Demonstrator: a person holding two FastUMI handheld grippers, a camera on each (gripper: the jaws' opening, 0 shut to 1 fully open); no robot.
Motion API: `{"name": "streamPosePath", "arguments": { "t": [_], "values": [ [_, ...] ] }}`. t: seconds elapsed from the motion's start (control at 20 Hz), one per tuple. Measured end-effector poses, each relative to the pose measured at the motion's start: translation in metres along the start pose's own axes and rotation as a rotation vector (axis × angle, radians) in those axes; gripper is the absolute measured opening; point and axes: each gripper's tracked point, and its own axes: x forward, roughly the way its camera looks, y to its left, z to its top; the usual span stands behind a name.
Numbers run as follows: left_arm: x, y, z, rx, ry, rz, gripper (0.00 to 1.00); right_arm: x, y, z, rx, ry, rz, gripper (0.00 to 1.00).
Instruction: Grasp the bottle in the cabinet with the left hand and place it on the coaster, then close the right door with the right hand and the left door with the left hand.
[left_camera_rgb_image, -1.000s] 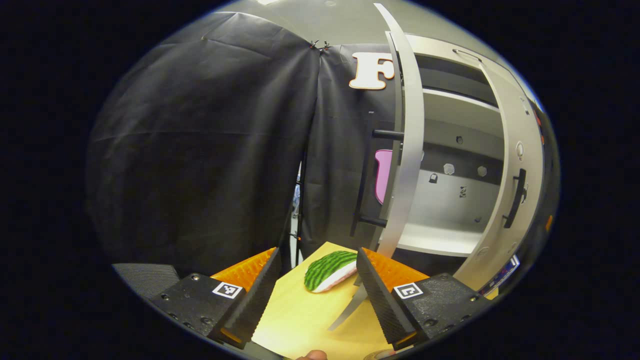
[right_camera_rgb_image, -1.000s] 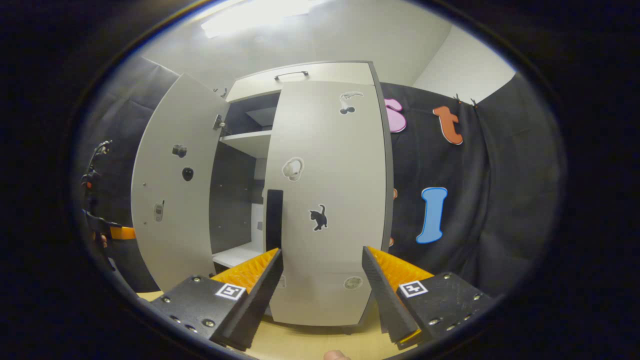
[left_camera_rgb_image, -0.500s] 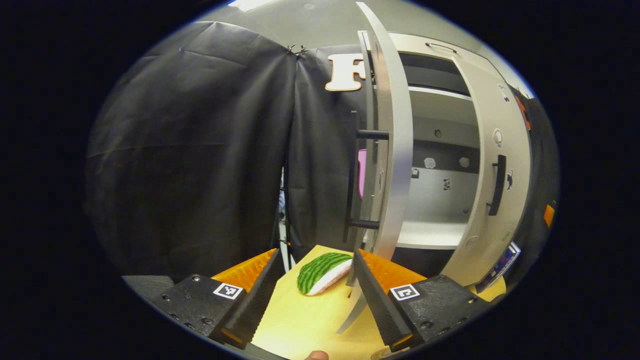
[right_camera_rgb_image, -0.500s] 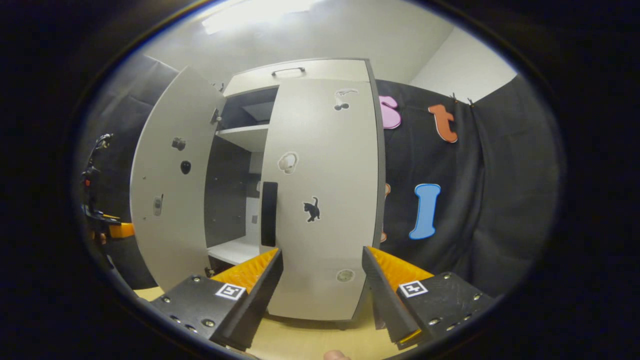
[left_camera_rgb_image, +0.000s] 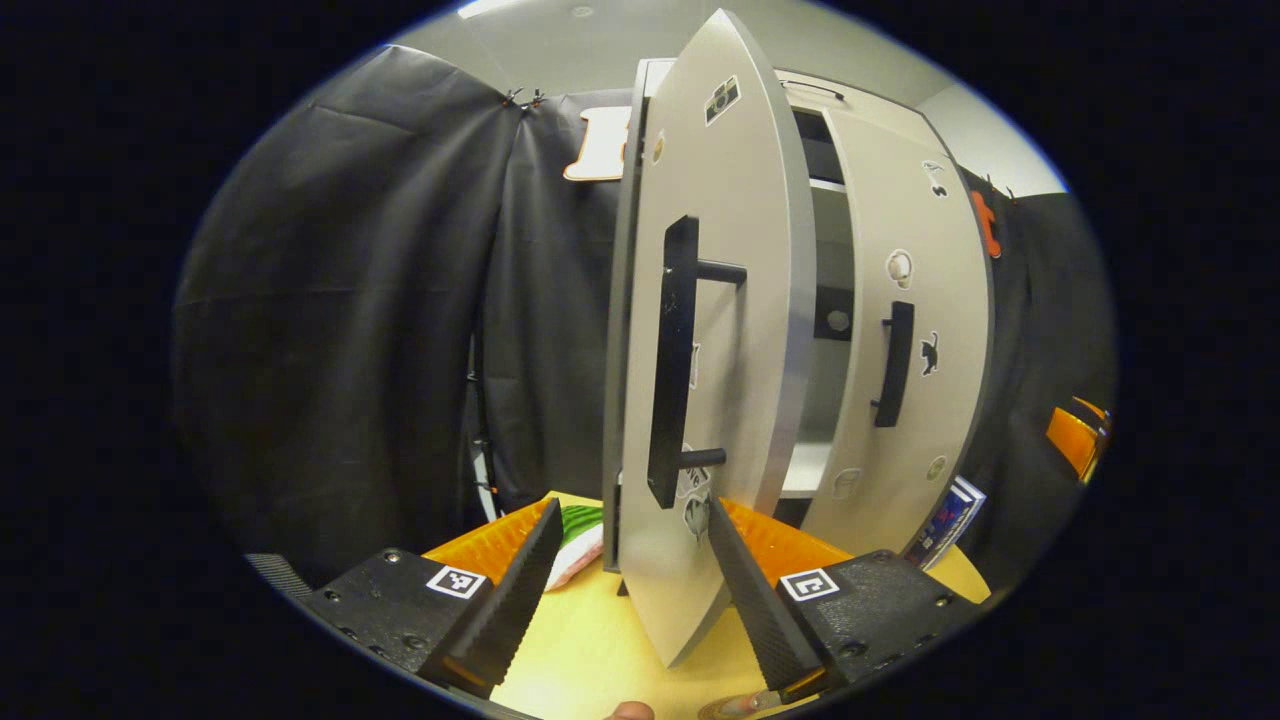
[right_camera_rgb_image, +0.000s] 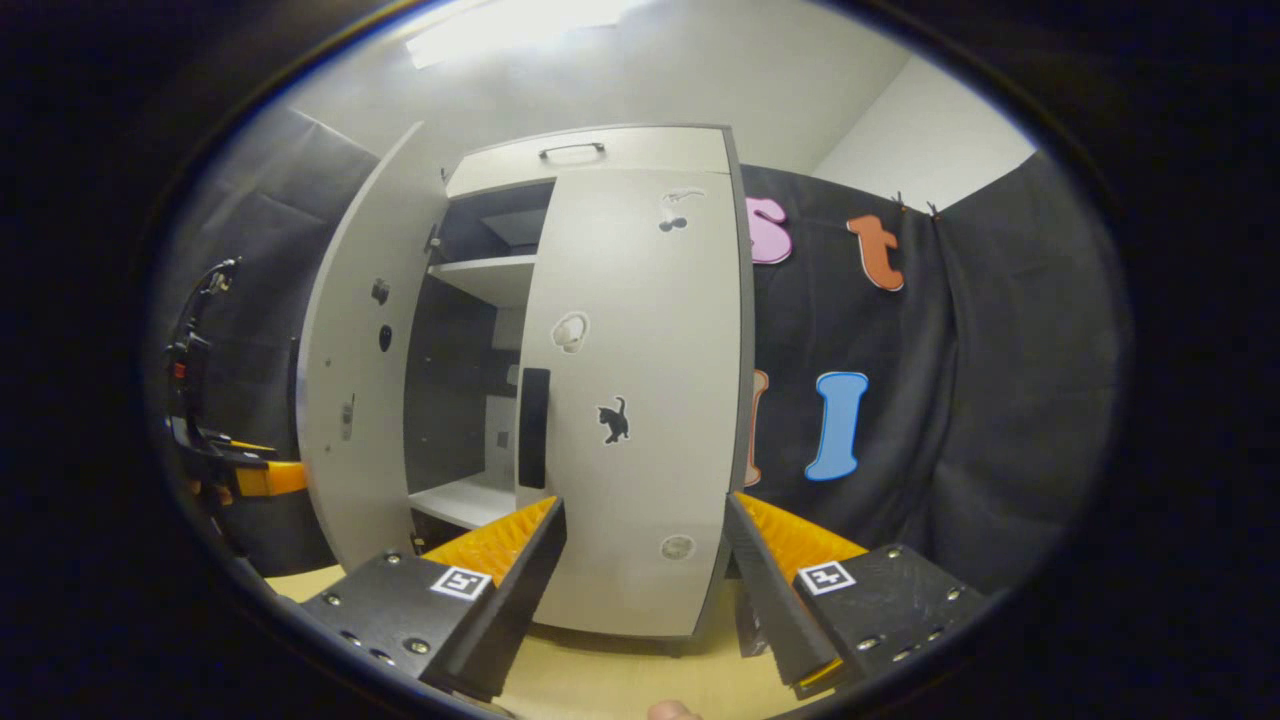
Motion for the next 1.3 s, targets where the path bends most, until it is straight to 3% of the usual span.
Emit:
{"name": "streamPosePath", "arguments": {
  "t": [0.15, 0.2, 0.35, 0.4, 0.5, 0.7, 1.0, 1.3],
  "values": [
    [0.008, -0.025, 0.004, 0.007, -0.011, -0.06, 0.87, -0.004, -0.006, 0.002, 0.002, -0.004, -0.018, 0.96],
    [0.01, -0.033, 0.006, 0.006, -0.015, -0.079, 0.92, -0.005, -0.008, 0.002, 0.002, -0.004, -0.024, 0.96],
    [0.013, -0.057, 0.008, -0.002, -0.024, -0.131, 0.94, -0.01, -0.012, 0.005, -0.002, -0.007, -0.039, 0.96],
    [0.013, -0.062, 0.008, 0.0, -0.024, -0.143, 0.89, -0.011, -0.014, 0.006, -0.003, -0.009, -0.045, 0.96],
    [0.013, -0.069, 0.007, 0.008, -0.022, -0.155, 0.89, -0.011, -0.021, 0.005, -0.003, -0.01, -0.057, 0.96],
    [0.01, -0.074, 0.015, -0.008, -0.022, -0.152, 0.93, -0.011, -0.026, 0.004, 0.01, -0.007, -0.069, 0.96],
    [-0.004, -0.067, 0.058, -0.019, -0.086, -0.08, 0.96, -0.014, -0.025, 0.032, 0.038, -0.04, -0.064, 0.96],
    [-0.022, -0.098, 0.094, 0.014, -0.176, -0.085, 0.96, -0.017, -0.031, 0.046, 0.11, -0.062, -0.056, 0.96]
  ]
}}
